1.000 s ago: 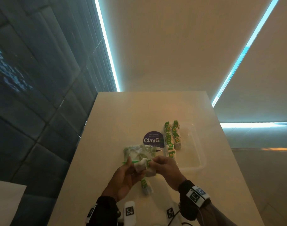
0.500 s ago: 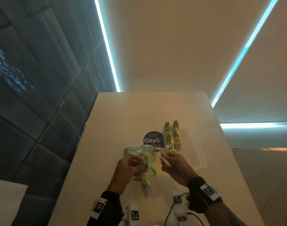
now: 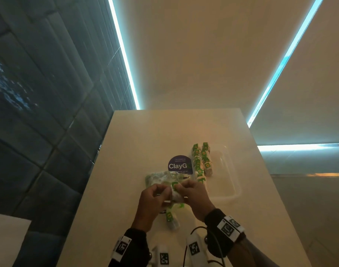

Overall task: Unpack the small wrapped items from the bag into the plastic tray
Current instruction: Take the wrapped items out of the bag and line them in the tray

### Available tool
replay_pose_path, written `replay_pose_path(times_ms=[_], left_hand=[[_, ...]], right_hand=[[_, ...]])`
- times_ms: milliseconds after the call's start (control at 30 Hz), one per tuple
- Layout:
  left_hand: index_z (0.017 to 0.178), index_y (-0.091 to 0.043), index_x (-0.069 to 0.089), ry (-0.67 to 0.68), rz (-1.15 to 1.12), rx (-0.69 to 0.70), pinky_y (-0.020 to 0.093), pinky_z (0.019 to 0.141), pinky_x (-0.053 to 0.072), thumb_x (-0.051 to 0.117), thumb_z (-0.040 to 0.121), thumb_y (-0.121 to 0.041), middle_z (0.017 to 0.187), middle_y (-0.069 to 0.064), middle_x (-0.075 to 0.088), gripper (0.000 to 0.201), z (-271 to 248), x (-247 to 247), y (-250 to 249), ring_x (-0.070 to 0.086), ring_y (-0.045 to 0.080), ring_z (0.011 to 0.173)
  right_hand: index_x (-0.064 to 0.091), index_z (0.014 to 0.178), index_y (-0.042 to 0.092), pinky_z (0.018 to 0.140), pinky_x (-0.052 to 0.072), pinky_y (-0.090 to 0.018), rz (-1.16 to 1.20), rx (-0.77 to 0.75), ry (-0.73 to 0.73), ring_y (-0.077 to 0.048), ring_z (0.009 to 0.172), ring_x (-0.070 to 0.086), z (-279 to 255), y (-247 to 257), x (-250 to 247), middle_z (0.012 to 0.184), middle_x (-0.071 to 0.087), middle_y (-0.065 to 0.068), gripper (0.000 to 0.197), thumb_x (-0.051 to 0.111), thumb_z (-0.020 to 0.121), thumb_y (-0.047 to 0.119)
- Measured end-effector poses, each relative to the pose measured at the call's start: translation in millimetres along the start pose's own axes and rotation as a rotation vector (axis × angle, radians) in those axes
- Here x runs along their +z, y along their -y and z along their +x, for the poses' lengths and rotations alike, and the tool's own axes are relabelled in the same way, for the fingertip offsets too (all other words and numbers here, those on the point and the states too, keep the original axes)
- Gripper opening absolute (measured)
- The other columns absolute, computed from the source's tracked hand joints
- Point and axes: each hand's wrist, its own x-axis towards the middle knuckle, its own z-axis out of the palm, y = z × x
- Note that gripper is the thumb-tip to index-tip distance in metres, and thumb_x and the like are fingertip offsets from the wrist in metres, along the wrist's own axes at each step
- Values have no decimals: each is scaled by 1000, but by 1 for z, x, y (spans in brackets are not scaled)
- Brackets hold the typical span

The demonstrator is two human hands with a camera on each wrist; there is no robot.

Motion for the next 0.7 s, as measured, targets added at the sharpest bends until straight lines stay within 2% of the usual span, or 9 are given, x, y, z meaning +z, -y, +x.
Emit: replay_pose_path(times_ms=[100, 200, 267, 333, 433, 500, 533, 633, 700], left_hand=[[91, -7, 69, -10, 32, -13, 42, 71, 62, 78, 80, -11, 91, 15, 72, 15, 2, 2, -1, 72, 27, 83], [89, -10, 68, -66, 45, 1, 42, 69, 62, 81, 74, -6, 88, 12, 73, 20, 7, 2, 1, 72, 25, 83], [91, -12, 68, -60, 43, 6, 43, 71, 62, 81, 73, -7, 90, 10, 74, 22, 11, -1, 5, 72, 25, 85], [91, -15, 69, -37, 66, 11, 44, 73, 62, 81, 74, -10, 90, 8, 74, 22, 13, -4, 9, 72, 24, 87], [89, -17, 70, -11, 108, 31, 45, 73, 62, 81, 75, -12, 89, 7, 75, 18, 12, -4, 11, 73, 24, 87], [87, -15, 70, -9, 129, 28, 45, 70, 62, 79, 78, -16, 84, 7, 75, 12, 10, -2, 13, 73, 23, 80], [83, -14, 71, -17, 183, 23, 44, 66, 62, 78, 81, -22, 79, 7, 75, 11, 9, -2, 15, 73, 21, 74], [64, -11, 71, 28, 526, -67, 37, 56, 60, 70, 84, -34, 61, 8, 71, 31, 9, -7, 35, 66, 17, 51], [58, -11, 70, 73, 702, -165, 34, 56, 60, 67, 81, -33, 62, 10, 71, 32, 6, -9, 51, 67, 20, 53]], right_hand=[[61, 94, -10, 83, 56, -54, -36, -46, -56, -33, 84, 65, 0, -4, 2, 92, 66, -23, 20, 70, 84, 4], [62, 106, -5, 85, 56, -56, 26, -38, -49, -39, 97, 68, -1, -7, 2, 103, 68, -25, 25, 71, 84, 5], [64, 109, -4, 84, 58, -49, 59, -8, 28, -37, 96, 69, -2, -7, -2, 105, 70, -22, 25, 68, 88, 9], [67, 104, -6, 78, 57, -39, 41, 13, 95, -34, 87, 68, -4, -8, -6, 99, 71, -21, 24, 65, 90, 13], [67, 99, -7, 73, 54, -38, 29, 4, 104, -32, 83, 65, -5, -12, -10, 93, 69, -21, 24, 65, 91, 15], [67, 96, -6, 70, 54, -37, 10, -6, 84, -31, 81, 66, -4, -16, -12, 92, 69, -21, 22, 65, 90, 15], [67, 95, -6, 69, 53, -37, 3, -4, 69, -30, 80, 66, -3, -17, -14, 91, 69, -21, 21, 66, 90, 15], [65, 91, -7, 64, 52, -35, 16, 14, 18, -28, 76, 65, -1, -19, -22, 87, 68, -18, 20, 68, 88, 12], [65, 89, -6, 59, 50, -32, 26, 27, -2, -25, 72, 63, -1, -19, -28, 83, 67, -16, 16, 67, 87, 11]])
